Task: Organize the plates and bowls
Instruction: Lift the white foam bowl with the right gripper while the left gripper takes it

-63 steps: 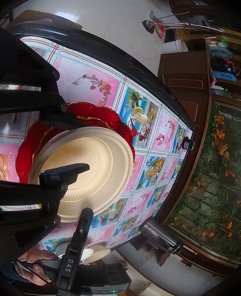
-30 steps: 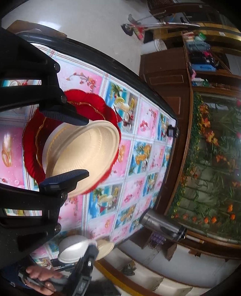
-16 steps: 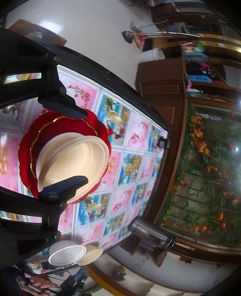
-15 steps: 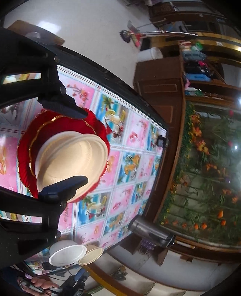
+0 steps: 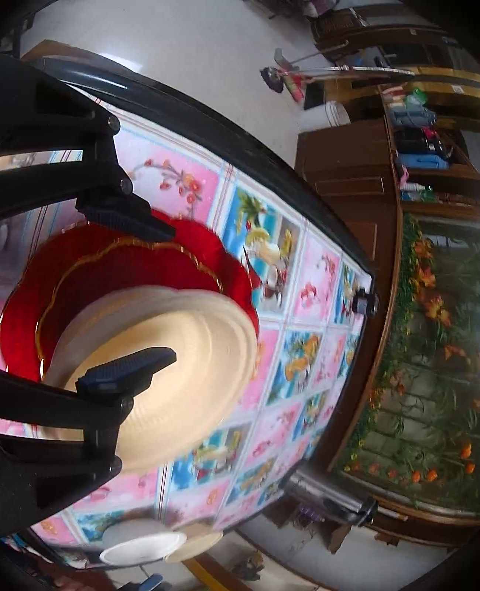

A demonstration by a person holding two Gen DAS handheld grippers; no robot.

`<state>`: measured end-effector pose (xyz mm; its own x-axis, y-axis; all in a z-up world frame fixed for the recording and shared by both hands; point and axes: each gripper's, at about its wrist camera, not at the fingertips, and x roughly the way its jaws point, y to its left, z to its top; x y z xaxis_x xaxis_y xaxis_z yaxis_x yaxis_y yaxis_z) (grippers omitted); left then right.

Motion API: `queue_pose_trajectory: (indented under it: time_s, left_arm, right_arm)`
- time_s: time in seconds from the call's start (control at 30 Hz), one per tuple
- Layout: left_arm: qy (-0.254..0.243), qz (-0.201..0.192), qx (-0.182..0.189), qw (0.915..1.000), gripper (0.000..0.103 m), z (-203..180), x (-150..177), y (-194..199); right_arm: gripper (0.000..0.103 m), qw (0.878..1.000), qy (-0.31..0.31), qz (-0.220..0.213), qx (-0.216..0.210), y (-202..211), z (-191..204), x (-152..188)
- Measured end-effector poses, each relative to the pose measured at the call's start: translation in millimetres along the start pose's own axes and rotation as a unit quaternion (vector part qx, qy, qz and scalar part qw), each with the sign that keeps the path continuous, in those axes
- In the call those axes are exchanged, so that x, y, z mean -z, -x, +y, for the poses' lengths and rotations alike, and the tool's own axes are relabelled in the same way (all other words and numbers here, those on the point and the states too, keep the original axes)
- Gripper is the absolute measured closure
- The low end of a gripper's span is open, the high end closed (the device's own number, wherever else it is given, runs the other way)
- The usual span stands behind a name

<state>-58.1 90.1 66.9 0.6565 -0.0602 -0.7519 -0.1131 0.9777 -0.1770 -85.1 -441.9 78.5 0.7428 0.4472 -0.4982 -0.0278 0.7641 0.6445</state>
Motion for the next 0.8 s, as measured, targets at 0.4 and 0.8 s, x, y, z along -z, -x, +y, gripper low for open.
queue_pose_trajectory:
  time_s: [0.4, 0.8]
  left_arm:
    - [-0.007, -0.055, 0.033, 0.9979, 0.044, -9, -6, 50]
    - [-0.089, -0.025, 0.153, 0.9838, 0.044, -88, 9, 71]
  right_arm:
    - [0.068, 1.0, -0.017, -0.001, 0.013, 0, -10, 0]
    - [0.068, 0.997, -0.024, 0.036, 0.068, -26, -32, 11]
